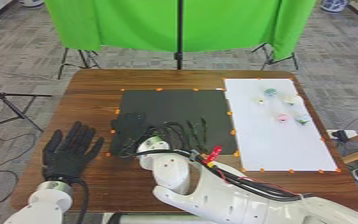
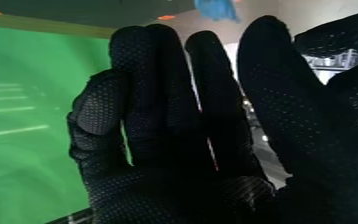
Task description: Arrange flowers
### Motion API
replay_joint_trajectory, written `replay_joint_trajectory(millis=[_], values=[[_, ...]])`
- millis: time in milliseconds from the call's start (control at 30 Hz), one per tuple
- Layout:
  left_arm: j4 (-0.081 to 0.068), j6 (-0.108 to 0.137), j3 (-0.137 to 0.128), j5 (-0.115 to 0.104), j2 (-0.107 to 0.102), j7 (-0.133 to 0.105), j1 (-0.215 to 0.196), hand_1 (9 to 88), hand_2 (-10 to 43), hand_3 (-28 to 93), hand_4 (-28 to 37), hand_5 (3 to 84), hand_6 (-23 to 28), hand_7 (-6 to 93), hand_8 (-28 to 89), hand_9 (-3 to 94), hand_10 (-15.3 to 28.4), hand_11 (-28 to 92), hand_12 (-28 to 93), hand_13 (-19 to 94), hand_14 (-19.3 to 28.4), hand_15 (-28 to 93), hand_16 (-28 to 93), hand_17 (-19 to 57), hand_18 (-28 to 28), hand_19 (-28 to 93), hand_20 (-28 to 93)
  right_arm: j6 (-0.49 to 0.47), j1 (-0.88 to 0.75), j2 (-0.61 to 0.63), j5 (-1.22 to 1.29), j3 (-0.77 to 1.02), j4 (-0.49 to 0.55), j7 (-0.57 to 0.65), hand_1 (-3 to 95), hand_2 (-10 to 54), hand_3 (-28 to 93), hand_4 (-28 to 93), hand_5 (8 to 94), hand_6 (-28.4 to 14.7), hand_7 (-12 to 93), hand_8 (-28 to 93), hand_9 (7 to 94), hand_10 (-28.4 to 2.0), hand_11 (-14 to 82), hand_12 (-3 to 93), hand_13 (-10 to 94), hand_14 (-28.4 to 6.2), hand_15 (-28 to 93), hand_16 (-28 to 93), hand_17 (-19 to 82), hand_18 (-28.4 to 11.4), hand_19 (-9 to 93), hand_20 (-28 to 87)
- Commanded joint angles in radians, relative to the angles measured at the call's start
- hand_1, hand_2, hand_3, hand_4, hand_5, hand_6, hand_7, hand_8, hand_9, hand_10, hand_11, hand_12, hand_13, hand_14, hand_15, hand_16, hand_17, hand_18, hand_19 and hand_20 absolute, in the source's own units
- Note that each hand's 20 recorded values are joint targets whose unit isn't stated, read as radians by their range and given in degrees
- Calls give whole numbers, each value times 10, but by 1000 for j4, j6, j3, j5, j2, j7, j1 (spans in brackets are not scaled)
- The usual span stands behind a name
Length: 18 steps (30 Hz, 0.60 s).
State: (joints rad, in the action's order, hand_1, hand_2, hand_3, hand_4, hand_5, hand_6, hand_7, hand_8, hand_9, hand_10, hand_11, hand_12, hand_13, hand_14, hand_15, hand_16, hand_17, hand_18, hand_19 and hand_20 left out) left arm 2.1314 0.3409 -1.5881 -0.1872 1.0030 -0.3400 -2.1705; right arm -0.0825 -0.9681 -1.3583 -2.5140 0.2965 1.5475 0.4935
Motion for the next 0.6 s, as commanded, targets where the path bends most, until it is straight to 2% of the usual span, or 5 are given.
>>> replay_joint_trajectory(millis=[33, 233, 300, 433, 600], values=[[-8, 2, -6, 2, 24, 18, -19, 276, 183, 733, -283, 461, 68, 213, -115, 419, 147, 326, 118, 328, 144, 488, -88, -48, 141, 402, 163, -12, -31, 16, 9, 43, 34, 20, 490, -95, 744, -263, 610, -61, 167, -101, 662, -186, 230, 206, 605, -150, 566, 293, 354, -250, 876, 361], [8, 2, -21, 13, 42, 8, -52, 277, 183, 732, -283, 460, 68, 213, -114, 419, 147, 327, 119, 328, 143, 487, -88, -47, 141, 402, 163, -127, -132, 61, 197, 264, 197, 87, 445, -95, 736, -246, 588, -67, 148, -95, 636, -200, 202, 194, 586, -169, 583, 235, 345, -260, 878, 353], [11, -6, -28, 48, 46, 19, -63, 276, 183, 733, -283, 461, 68, 212, -115, 419, 147, 326, 119, 328, 144, 487, -89, -47, 141, 401, 163, -87, -142, 102, 235, 321, 236, 115, 435, -95, 725, -236, 586, -72, 138, -92, 630, -209, 189, 190, 577, -176, 570, 222, 342, -263, 875, 348], [20, -15, -39, 63, 51, 14, -69, 275, 182, 734, -283, 460, 68, 211, -114, 418, 147, 326, 118, 326, 144, 486, -89, -48, 141, 400, 162, -55, -188, 212, 303, 473, 303, 143, 433, -95, 721, -231, 581, -79, 128, -90, 614, -219, 176, 186, 563, -183, 554, 211, 336, -266, 869, 341], [40, -14, -57, 47, 58, -14, -105, 275, 182, 733, -283, 459, 68, 210, -114, 418, 148, 325, 118, 325, 145, 486, -88, -48, 141, 400, 162, -143, -273, 357, 349, 696, 327, 79, 397, -95, 728, -216, 498, -103, 107, -77, 404, -265, 112, 177, 352, -231, 556, 147, 264, -265, 852, 335]])
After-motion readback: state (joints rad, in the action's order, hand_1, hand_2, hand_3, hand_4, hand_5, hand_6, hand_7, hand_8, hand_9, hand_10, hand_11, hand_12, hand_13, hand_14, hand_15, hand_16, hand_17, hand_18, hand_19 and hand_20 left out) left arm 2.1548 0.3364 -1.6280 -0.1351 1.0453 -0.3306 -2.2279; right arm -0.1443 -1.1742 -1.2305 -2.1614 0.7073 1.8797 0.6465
